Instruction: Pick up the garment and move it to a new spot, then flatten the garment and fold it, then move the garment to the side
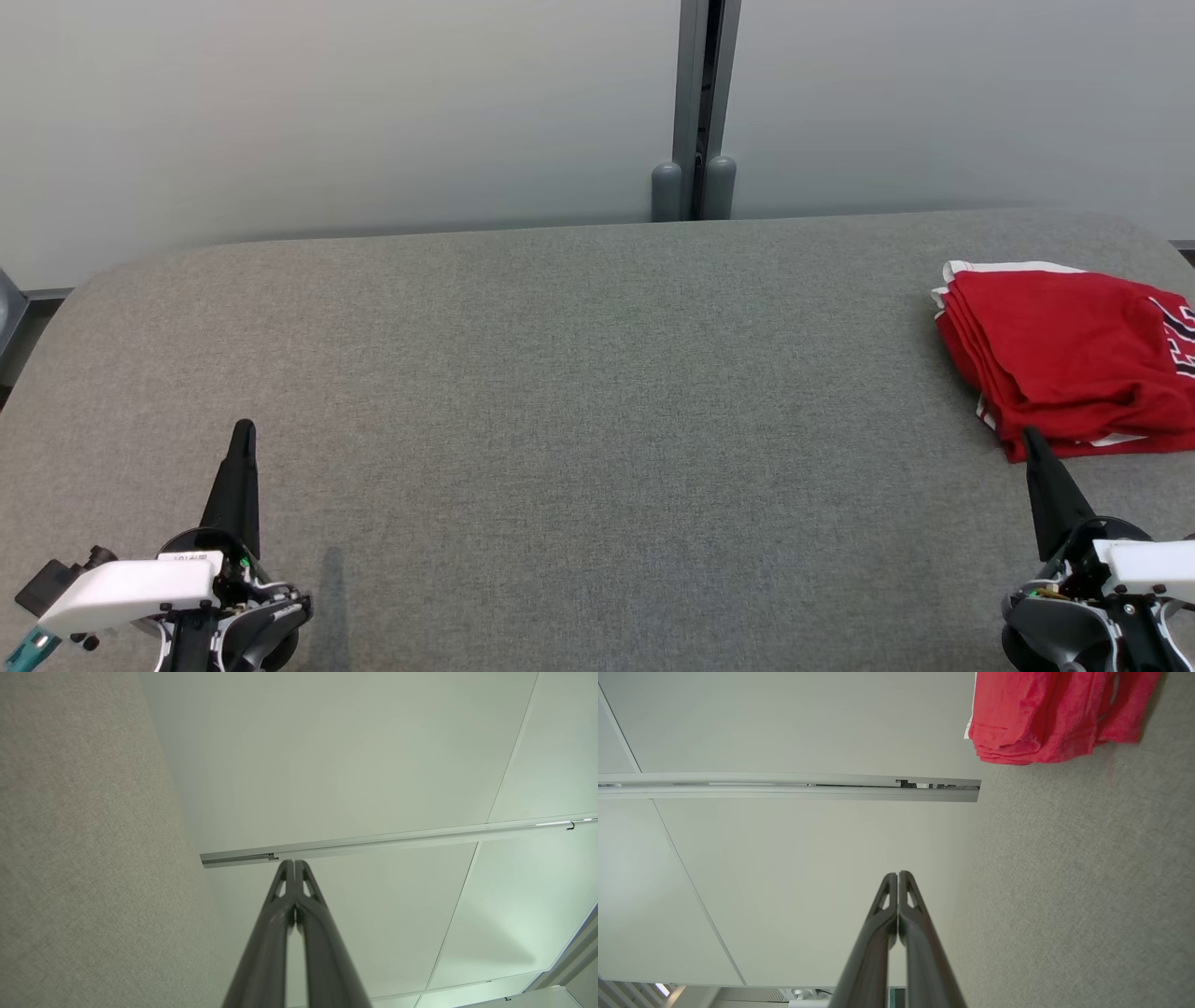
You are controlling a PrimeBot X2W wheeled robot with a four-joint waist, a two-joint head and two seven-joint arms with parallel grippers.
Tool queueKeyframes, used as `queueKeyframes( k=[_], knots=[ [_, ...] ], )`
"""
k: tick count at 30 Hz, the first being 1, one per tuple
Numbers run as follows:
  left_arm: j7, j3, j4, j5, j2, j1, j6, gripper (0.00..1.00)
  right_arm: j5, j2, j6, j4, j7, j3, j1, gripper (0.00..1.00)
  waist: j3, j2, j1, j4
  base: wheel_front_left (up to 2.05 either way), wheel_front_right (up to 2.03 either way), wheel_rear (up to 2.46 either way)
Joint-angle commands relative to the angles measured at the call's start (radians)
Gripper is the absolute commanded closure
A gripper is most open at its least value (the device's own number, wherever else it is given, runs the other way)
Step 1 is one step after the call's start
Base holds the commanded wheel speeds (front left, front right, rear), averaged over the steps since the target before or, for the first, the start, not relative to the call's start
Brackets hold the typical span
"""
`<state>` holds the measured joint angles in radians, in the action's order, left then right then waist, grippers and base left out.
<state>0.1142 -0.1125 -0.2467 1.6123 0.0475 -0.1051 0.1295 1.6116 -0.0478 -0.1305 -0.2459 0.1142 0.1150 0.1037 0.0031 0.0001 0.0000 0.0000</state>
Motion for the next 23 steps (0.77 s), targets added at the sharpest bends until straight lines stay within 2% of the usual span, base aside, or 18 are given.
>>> queueKeyframes(
  k=[1, 23],
  knots=[
    [0.004, -0.005, 0.002, 0.001, 0.005, -0.008, 0.003, 1.00, 0.002, -0.004, 0.000, 0.002, 0.003, 0.001, 0.009, 1.00, 0.000, -0.0001, 0.0000, 0.000, 0.00, 0.00, 0.00],
    [0.004, -0.004, 0.003, 0.001, 0.005, -0.008, 0.003, 1.00, 0.002, -0.004, 0.000, 0.002, 0.003, 0.001, 0.009, 1.00, 0.000, -0.0001, 0.0000, 0.000, 0.00, 0.00, 0.00]
  ],
)
